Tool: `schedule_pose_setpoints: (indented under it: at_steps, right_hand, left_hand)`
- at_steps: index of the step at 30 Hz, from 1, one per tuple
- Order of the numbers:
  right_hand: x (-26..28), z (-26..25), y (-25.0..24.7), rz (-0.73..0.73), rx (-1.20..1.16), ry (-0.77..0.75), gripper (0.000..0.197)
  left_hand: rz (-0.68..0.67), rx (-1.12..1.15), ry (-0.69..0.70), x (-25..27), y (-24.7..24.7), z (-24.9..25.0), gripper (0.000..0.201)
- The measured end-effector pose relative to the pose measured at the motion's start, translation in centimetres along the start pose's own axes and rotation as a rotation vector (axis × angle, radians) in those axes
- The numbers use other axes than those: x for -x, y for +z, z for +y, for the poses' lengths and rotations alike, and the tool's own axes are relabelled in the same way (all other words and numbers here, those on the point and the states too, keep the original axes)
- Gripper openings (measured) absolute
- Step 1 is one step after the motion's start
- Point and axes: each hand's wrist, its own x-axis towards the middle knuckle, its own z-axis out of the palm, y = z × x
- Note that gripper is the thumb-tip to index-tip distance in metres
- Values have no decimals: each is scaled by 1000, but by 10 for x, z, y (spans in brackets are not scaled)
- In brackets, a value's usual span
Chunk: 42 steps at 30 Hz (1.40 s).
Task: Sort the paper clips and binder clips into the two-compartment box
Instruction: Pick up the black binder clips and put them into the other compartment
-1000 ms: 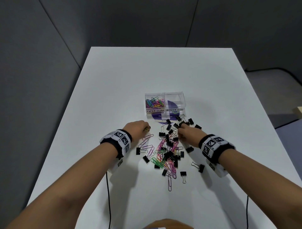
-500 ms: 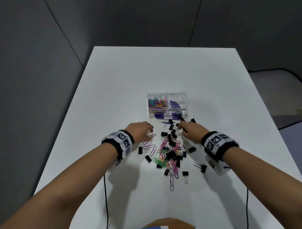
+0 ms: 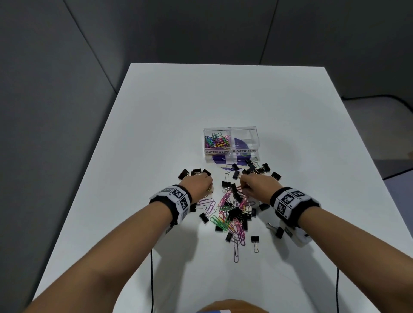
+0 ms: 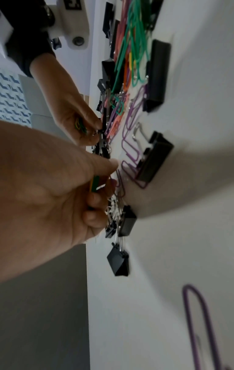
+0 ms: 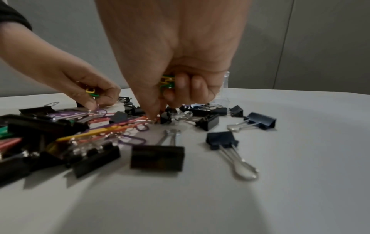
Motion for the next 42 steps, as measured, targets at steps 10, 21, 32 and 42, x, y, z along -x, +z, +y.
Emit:
schedule_pose_setpoints:
  at_steps: [10, 21, 32, 42]
  right_hand:
    - [0, 5, -9, -6, -10, 32, 24]
    - [-12, -5, -7, -153, -43, 122, 21]
    - [1, 8, -16, 4, -326, 194, 16]
    - [1, -5, -9, -81, -341, 156, 14]
  left_hand:
    - [15, 314, -93, 12, -14, -23, 26]
    - [-39, 269, -81, 17, -9, -20, 23]
    - [-103, 67, -60, 17, 1, -8, 34]
    - [-97, 50, -29, 15, -2, -5, 22]
